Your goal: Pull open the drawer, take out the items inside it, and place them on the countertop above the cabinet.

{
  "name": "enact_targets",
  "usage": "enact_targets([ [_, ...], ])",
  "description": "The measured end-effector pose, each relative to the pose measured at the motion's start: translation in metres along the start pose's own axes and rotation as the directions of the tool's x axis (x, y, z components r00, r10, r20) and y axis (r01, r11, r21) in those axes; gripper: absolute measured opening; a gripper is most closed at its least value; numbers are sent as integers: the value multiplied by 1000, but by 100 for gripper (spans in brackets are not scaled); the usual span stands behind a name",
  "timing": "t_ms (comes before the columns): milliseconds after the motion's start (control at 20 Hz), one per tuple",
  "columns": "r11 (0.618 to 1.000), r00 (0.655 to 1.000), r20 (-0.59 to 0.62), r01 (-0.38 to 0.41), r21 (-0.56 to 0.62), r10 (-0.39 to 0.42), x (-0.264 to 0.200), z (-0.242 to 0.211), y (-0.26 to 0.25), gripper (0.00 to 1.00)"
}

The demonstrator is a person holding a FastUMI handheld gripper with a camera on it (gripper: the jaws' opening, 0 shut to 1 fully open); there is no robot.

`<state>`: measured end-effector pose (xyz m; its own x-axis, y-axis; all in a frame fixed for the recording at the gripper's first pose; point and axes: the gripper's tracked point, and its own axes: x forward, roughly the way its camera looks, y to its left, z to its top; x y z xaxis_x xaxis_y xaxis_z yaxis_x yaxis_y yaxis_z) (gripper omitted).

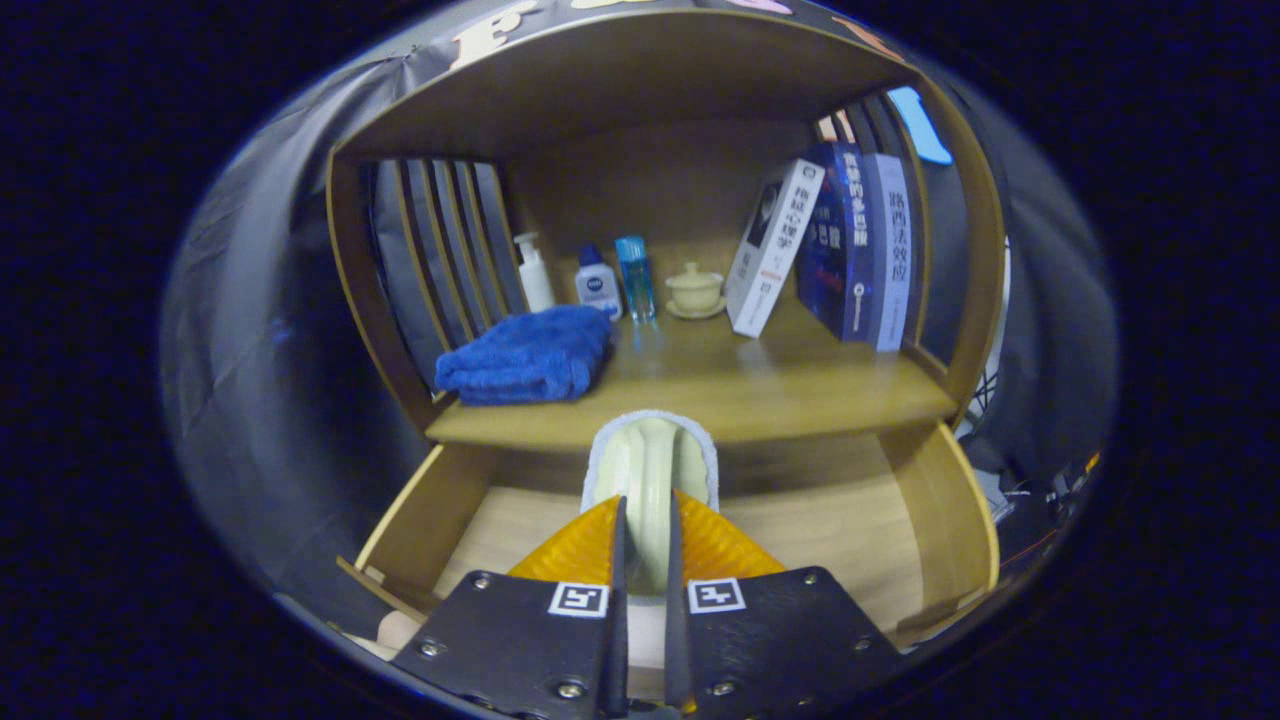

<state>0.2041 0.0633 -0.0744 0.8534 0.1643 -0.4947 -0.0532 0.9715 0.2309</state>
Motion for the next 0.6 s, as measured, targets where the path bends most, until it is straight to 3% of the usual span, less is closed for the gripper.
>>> enact_targets([
  [600, 997, 989, 139, 57, -44, -50, 77, 61, 2, 15],
])
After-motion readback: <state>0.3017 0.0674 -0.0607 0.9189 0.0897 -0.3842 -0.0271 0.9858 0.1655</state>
